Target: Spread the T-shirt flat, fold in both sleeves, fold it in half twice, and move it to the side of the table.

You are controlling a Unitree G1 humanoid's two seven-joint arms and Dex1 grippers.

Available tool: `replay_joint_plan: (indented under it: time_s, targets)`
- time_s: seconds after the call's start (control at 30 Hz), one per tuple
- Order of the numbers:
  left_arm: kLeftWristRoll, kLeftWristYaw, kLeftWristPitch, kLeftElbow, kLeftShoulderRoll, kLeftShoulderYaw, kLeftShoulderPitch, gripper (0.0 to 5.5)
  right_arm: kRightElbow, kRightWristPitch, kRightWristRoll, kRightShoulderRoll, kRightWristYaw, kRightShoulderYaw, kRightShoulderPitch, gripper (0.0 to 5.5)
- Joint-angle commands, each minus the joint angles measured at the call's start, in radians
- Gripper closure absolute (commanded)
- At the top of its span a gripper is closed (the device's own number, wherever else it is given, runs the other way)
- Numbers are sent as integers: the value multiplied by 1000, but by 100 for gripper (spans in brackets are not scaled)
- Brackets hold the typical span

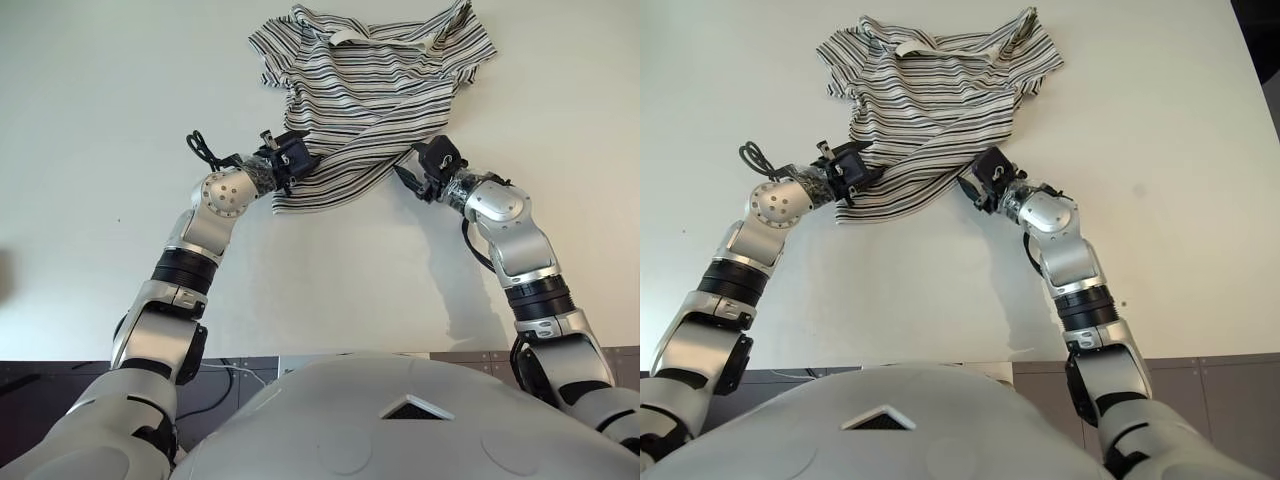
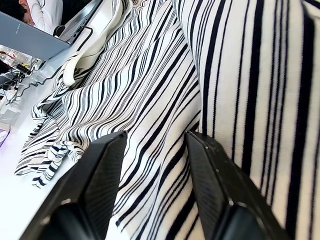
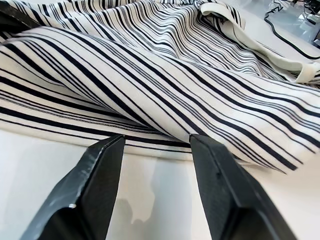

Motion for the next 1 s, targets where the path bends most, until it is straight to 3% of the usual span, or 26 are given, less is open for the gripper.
replay_joint_plan:
  time_s: [0.03,0.33,0.67,0.83,1.0]
  targets:
    - [38,-8,35,36,-1,-23,34,333,106,-4,-67,4,-51,8,-73,313]
    - [33,6,56,-8,-13,-25,71,333,158,78,-136,-17,-19,53,-120,313]
    - [38,8,136,-230,24,16,142,333,-102,226,-38,-259,397,108,-3,313]
    - [34,-2,148,-233,17,22,138,333,-109,382,155,-98,321,-54,-75,313]
    - [24,-13,136,-200,19,29,123,333,-97,469,255,-9,227,-165,-118,313]
